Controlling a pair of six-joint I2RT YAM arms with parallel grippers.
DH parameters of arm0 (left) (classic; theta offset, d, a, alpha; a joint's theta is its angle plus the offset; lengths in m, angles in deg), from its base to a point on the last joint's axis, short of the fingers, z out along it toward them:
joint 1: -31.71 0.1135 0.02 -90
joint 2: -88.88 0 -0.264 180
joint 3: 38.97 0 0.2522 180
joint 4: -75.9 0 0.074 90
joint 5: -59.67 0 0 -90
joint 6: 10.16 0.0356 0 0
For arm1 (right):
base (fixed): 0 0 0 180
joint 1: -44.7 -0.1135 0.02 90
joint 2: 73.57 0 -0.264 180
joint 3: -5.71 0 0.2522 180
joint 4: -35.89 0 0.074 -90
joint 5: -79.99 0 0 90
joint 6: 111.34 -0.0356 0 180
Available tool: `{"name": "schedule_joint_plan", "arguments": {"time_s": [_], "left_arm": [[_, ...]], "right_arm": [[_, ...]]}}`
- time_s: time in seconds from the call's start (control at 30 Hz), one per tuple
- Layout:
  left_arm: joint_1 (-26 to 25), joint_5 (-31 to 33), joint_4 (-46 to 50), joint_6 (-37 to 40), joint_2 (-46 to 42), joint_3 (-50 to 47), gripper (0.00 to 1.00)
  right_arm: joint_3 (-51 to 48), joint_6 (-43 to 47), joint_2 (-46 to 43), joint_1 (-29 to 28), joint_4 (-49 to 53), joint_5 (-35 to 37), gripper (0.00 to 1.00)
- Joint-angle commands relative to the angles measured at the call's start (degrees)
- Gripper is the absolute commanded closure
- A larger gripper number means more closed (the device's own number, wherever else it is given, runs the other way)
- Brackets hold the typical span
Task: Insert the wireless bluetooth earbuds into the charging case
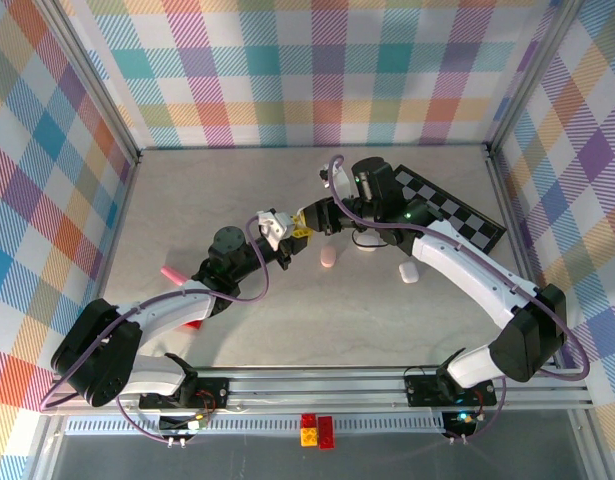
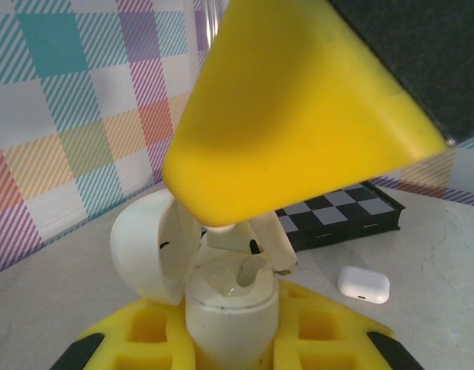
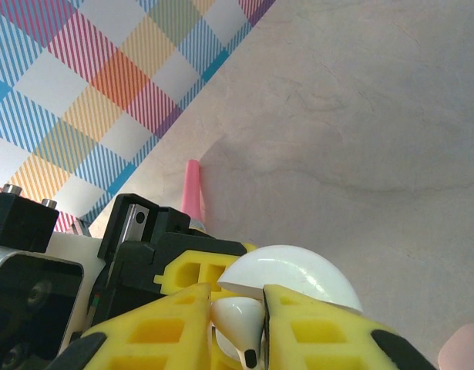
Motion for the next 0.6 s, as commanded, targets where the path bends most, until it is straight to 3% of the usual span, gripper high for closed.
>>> {"name": "schedule_joint_plan", "arguments": {"time_s": [0.0,0.57], "left_arm": [[-0.72,-1.79,-1.13,0.19,0.17,1.67,0.96],[-0.72,-2.75,-1.76,-0.9,0.97,2.14,0.96]], "right_arm": [[1.86,0.5,0.71,0.16,-2.59,-0.57,0.79],[1.61,0.58,0.81,0.16,-4.9,-0.78,0.79]]}}
